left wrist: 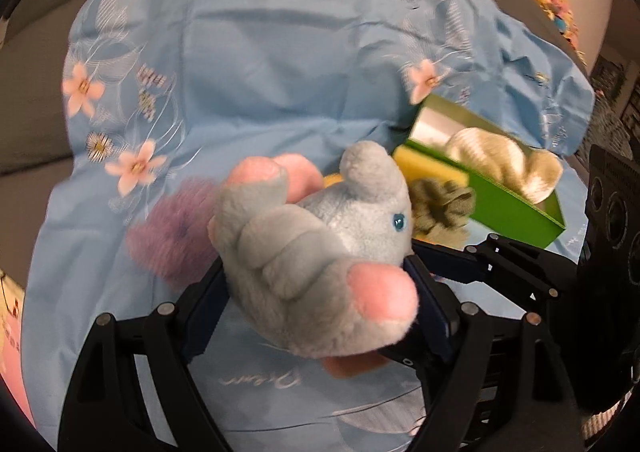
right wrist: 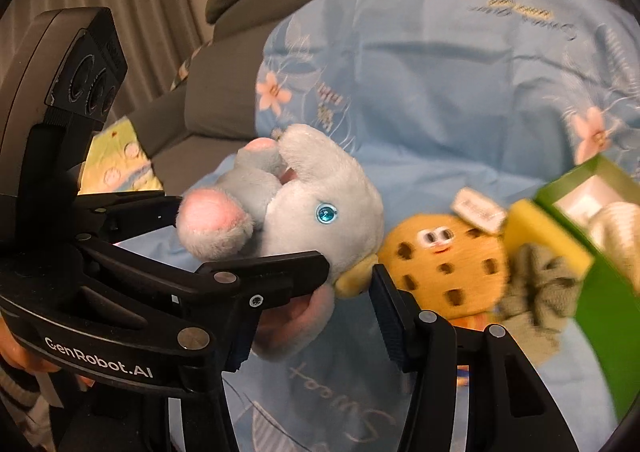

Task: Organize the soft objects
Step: 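Lift the grey elephant plush with the right gripper toward the green box, then lower the elephant plush into the green box and open the right gripper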

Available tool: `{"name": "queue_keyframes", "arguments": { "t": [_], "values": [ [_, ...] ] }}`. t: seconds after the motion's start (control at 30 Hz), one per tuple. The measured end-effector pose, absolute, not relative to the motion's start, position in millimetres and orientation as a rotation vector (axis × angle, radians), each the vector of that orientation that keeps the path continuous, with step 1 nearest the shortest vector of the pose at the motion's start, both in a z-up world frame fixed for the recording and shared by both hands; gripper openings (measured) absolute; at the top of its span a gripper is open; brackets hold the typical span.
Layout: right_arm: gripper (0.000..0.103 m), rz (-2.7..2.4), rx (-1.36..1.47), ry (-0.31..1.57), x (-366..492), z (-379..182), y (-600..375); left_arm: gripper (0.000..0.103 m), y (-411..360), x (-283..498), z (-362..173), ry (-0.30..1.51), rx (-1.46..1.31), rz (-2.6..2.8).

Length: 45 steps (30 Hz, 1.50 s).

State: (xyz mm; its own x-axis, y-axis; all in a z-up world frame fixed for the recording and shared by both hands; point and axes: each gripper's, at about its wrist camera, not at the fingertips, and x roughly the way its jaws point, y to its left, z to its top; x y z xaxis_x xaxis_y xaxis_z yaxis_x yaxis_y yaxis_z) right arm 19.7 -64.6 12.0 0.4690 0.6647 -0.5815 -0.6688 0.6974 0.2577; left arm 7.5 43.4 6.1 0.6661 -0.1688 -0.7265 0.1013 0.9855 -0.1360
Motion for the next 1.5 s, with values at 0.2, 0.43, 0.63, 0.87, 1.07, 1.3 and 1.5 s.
{"name": "queue_keyframes", "arguments": {
  "t": [0.2,0.43,0.63,0.87,1.07,1.3,1.5],
  "values": [
    [0.055,0.749,0.033,0.651,22,31,-105,0.083,7,19,27,0.789,-0.034,-0.210],
    [0.055,0.668,0.075,0.600,30,48,-159,0.083,-45,40,50,0.743,0.027,-0.286],
    [0.055,0.580,0.102,0.568,48,60,-208,0.083,-98,69,64,0.714,0.060,-0.365],
    [0.055,0.484,0.126,0.568,80,60,-261,0.083,-149,111,65,0.722,0.087,-0.433],
    [0.055,0.434,0.149,0.615,116,48,-289,0.083,-176,145,54,0.762,0.086,-0.463],
    [0.055,0.378,0.161,0.741,143,25,-307,0.085,-192,176,25,0.852,0.042,-0.482],
    [0.056,0.307,0.090,0.823,153,6,-303,0.086,-196,187,5,0.907,0.040,-0.449]
  ]
}}
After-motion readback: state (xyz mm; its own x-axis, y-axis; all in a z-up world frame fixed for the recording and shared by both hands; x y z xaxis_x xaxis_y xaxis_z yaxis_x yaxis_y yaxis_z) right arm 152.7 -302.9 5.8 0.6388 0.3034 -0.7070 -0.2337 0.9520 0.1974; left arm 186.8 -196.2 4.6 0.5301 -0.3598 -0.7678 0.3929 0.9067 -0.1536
